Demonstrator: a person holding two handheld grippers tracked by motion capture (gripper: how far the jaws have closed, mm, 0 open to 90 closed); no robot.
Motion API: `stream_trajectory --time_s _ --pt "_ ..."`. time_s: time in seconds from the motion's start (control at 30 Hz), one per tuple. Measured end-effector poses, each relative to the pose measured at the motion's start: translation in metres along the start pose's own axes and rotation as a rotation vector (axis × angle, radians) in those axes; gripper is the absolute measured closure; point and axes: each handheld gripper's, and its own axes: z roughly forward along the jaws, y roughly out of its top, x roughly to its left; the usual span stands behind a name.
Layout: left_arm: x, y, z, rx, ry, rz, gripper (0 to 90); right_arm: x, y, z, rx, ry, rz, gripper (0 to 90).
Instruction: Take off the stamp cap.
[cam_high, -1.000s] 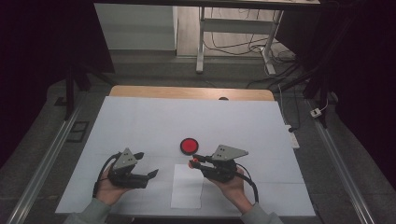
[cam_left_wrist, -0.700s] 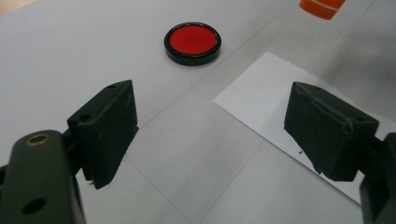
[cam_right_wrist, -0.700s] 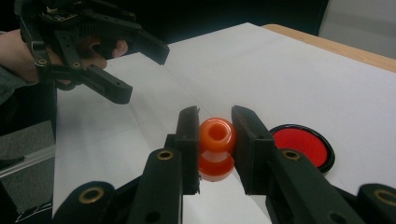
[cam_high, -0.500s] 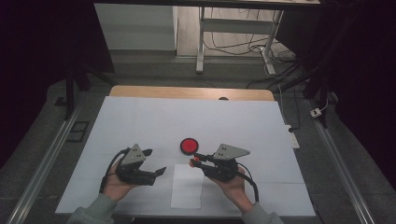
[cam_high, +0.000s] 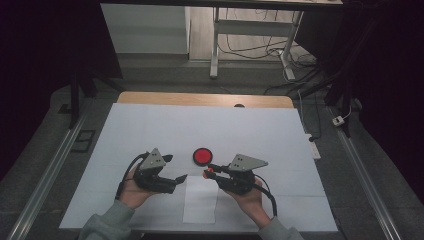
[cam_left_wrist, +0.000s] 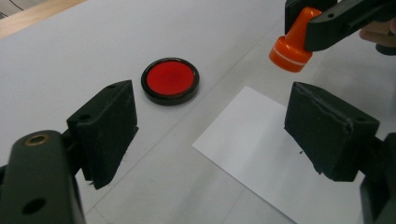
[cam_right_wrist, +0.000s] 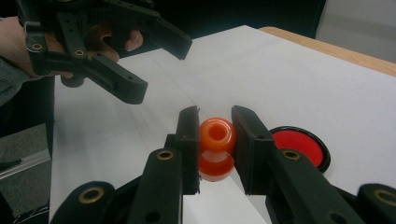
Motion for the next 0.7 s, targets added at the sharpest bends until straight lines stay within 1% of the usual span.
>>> stream_trajectory --time_s 0.07,0.17,0.33,0.47,0.57,0.7 --pt "0.000 0.002 0.002 0.003 -0.004 0.003 17.3 0.000 0.000 0.000 0.001 -0.001 -0.001 71.9" --pt "0.000 0.006 0.003 -0.002 -0.012 -0.003 17.3 0.000 0.000 -0.001 -0.004 -0.003 -0.001 71.9" --pt "-0.004 0.010 0.007 -0.003 -0.019 0.005 17.2 0.000 0.001 -0.002 -0.014 -0.008 0.000 71.9" --pt "-0.008 0.013 0.011 -0.003 -0.040 0.016 17.2 0.000 0.001 -0.002 -0.012 -0.008 -0.002 71.9" --pt "-0.010 0.013 0.014 0.002 -0.048 0.021 17.1 0.000 0.001 -0.002 -0.011 -0.008 -0.001 71.9" --pt "-0.012 0.011 0.018 0.009 -0.055 0.019 17.2 0.000 0.001 -0.002 -0.015 -0.010 0.000 71.9"
